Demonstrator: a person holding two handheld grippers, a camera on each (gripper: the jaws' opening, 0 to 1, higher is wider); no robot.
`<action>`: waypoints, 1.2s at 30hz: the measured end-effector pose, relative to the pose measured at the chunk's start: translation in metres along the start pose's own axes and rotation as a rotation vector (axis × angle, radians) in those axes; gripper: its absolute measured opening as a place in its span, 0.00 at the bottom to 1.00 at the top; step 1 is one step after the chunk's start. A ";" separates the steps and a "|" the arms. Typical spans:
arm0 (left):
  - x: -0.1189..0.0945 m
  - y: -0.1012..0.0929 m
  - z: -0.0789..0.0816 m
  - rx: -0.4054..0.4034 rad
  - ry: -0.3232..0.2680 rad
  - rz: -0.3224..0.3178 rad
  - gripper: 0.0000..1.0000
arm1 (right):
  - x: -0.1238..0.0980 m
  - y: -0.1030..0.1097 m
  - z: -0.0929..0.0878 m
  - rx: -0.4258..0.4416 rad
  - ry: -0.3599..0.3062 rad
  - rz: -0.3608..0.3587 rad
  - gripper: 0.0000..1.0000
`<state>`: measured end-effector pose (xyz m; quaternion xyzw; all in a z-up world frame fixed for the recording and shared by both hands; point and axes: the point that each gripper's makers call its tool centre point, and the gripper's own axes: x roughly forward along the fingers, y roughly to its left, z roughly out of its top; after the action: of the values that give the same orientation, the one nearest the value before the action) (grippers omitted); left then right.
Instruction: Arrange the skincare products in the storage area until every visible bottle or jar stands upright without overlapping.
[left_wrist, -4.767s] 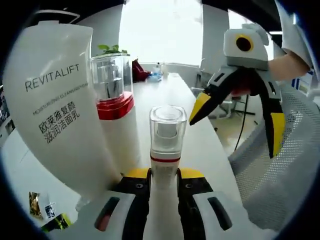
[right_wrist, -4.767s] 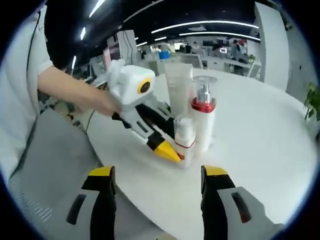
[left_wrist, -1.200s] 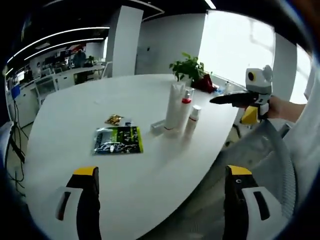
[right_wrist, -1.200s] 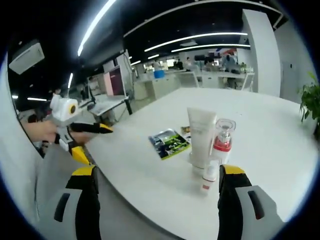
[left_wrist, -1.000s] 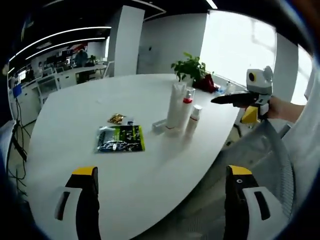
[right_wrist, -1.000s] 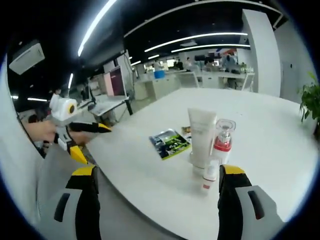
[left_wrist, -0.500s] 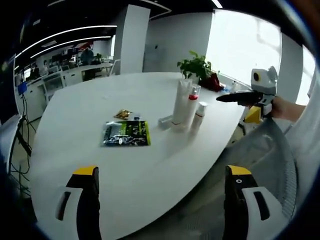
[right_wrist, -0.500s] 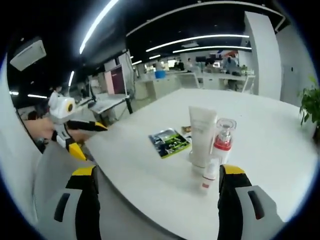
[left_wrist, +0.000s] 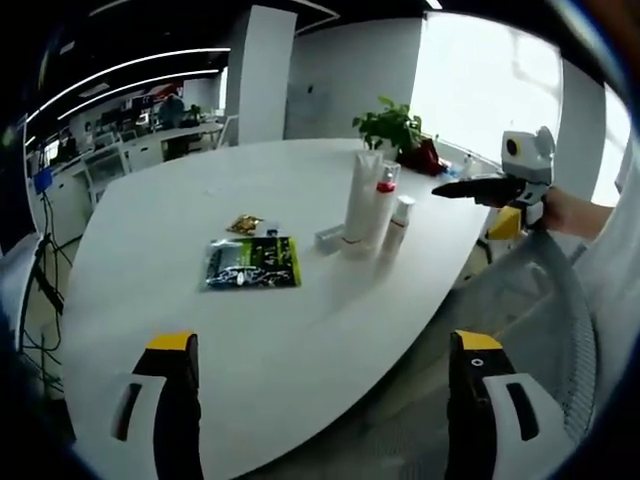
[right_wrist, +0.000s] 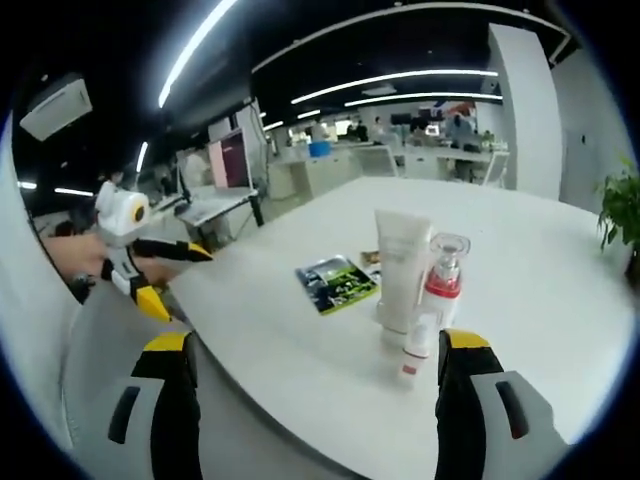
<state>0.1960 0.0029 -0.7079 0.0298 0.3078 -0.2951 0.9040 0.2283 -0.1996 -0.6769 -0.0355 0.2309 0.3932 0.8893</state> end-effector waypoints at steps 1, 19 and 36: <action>0.001 -0.001 0.001 -0.003 0.000 -0.004 0.97 | 0.000 -0.001 0.000 -0.004 -0.003 0.000 1.00; 0.032 -0.016 0.017 0.072 0.046 -0.079 0.90 | -0.002 -0.007 -0.001 0.034 -0.016 -0.019 1.00; 0.082 -0.009 0.027 0.143 0.122 -0.145 0.83 | -0.004 -0.010 -0.002 0.061 -0.013 -0.037 1.00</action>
<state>0.2579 -0.0527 -0.7322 0.0897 0.3417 -0.3784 0.8556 0.2324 -0.2095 -0.6784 -0.0102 0.2361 0.3697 0.8986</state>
